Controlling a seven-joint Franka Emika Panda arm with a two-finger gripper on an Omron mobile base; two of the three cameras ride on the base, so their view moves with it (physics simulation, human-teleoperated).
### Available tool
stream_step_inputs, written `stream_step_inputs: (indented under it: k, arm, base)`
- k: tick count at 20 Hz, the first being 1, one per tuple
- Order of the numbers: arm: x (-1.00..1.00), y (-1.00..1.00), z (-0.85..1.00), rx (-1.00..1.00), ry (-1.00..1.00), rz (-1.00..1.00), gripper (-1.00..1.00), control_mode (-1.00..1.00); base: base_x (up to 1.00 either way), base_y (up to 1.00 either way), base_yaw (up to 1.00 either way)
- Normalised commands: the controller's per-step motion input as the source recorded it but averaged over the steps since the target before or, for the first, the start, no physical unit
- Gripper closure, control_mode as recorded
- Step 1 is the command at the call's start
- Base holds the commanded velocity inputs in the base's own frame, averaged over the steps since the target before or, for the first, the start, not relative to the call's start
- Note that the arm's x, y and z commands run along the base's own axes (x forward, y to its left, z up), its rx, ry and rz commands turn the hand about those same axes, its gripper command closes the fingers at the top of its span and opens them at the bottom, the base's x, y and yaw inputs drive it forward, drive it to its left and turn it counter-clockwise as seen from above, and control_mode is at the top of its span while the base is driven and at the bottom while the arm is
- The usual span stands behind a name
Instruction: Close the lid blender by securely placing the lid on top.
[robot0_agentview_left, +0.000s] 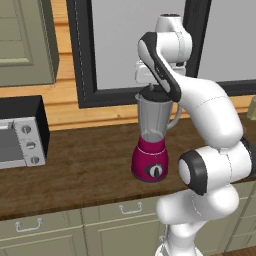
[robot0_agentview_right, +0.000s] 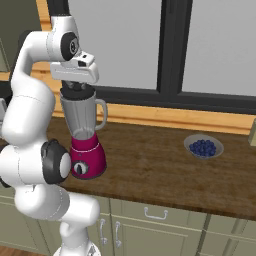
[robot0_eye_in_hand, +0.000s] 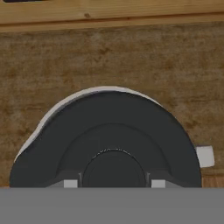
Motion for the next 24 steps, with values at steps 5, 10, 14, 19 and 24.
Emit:
stream_step_inputs:
  k: [5,10,14,19,24]
  arm:
    - [0.29,0.0,0.0,0.0,0.0,0.0,1.0,-1.0]
    - [0.15,0.0,-0.02,0.0,0.0,0.0,1.0,-1.0]
    - [0.03,0.0,-0.11,0.0,-0.01,0.0,1.0,-1.0]
    - [0.0,0.0,-0.22,0.0,-0.04,0.0,1.0,-1.0]
    - [0.06,0.0,-0.33,0.0,-0.08,0.0,1.0,-1.0]
  base:
    - [0.0,0.0,0.0]
    - [0.0,0.0,0.0]
    - [0.0,0.0,0.0]
    - [0.0,0.0,0.0]
    - [0.0,0.0,0.0]
